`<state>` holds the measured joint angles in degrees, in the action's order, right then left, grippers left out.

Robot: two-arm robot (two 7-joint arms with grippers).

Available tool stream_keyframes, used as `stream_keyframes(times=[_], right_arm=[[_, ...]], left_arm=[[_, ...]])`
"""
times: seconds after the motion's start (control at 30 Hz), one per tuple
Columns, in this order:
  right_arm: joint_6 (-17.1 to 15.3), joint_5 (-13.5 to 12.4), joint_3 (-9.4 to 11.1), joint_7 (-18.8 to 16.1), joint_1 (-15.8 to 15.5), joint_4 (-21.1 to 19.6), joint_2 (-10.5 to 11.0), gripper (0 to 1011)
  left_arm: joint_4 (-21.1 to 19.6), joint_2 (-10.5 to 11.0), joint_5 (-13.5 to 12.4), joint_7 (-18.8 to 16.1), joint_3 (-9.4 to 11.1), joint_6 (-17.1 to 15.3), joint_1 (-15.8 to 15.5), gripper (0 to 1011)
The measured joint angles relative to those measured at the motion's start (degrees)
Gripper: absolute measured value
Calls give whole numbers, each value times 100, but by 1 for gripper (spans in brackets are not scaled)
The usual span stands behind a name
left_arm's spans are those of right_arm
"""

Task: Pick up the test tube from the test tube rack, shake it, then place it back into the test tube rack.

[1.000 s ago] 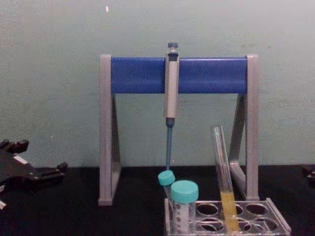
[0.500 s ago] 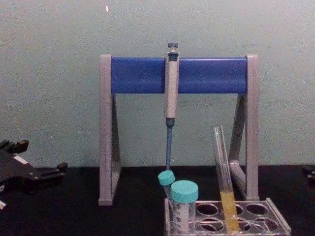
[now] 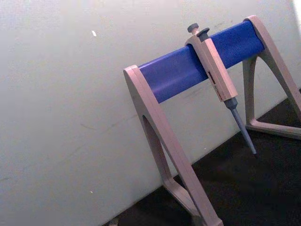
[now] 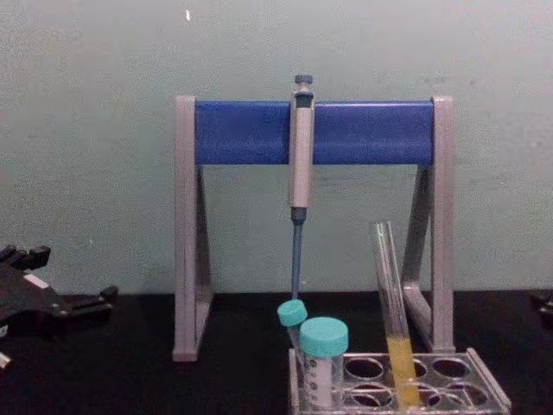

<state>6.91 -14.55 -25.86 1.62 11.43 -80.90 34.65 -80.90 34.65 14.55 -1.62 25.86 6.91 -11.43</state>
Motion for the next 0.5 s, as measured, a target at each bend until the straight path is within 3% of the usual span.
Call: stream_keyframes(times=[0.5], right_arm=[[0, 0, 0, 0, 0, 0, 0, 1000]], left_arm=[[0, 0, 0, 0, 0, 0, 0, 1001]])
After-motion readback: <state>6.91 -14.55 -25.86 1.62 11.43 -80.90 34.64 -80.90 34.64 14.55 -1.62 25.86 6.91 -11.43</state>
